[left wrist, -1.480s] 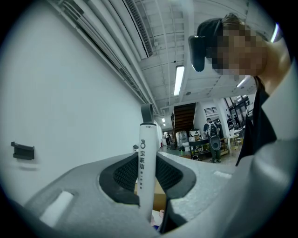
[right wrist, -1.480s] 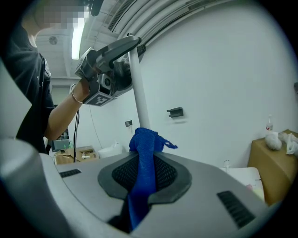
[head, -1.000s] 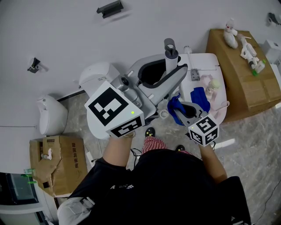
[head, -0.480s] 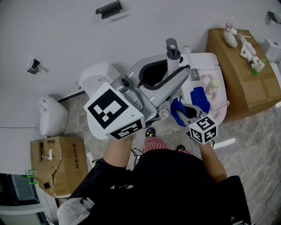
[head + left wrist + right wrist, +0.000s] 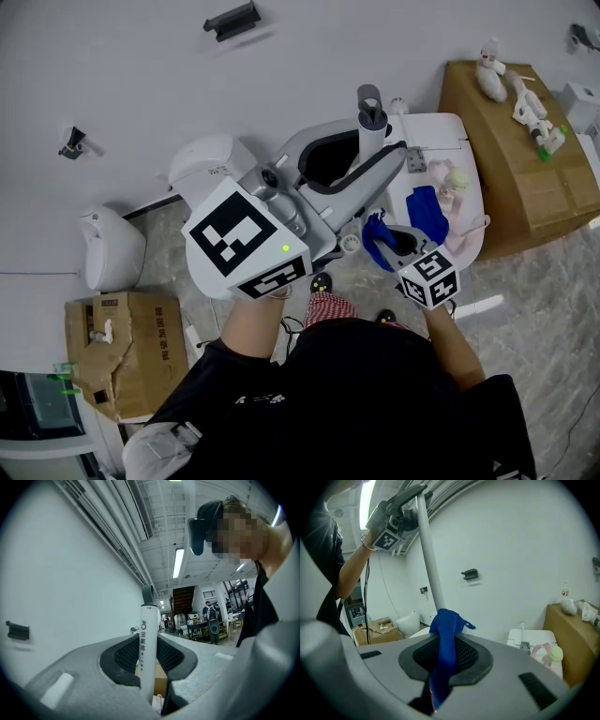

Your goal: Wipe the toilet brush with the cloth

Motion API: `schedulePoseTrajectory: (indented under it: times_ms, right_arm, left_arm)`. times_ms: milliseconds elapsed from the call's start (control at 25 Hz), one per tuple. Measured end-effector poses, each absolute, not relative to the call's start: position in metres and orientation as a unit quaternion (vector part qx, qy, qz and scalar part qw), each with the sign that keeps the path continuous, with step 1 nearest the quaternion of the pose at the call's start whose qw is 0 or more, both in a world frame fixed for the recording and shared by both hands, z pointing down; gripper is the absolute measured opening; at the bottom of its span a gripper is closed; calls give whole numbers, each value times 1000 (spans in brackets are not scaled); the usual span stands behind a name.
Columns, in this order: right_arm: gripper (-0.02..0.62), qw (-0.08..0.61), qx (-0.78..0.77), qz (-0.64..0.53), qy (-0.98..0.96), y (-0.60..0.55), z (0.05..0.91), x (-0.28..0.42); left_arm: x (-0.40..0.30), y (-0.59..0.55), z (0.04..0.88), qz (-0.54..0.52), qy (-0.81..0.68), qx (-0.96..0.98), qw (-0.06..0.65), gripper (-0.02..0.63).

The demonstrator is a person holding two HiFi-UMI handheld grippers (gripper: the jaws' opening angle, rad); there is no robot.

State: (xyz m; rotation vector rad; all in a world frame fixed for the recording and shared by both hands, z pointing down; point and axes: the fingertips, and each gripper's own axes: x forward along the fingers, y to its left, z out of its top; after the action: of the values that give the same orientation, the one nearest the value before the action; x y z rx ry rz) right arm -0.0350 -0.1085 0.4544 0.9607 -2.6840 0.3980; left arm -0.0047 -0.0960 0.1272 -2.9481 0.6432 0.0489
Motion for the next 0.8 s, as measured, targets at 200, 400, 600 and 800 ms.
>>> schedulePoseTrajectory:
  times_ms: [200,400,600,800]
  right_arm:
    - [64,135,344,136,-919,-111,456,-26]
    - [64,133,365,134,-912,-113,452,-13]
    - [64,112,385,127,-907,-120,434,1]
    - [64,90,397,115,-906,-124,409,8]
  left_arm:
    - [-6,-100,134,11,217,-974,60,91]
    - [-9,-102,142,5,218,-975,51,91]
    - [-7,-106,146,3,217,-975,46,91]
    - [-7,-104,149,-2,211,-977,42,91]
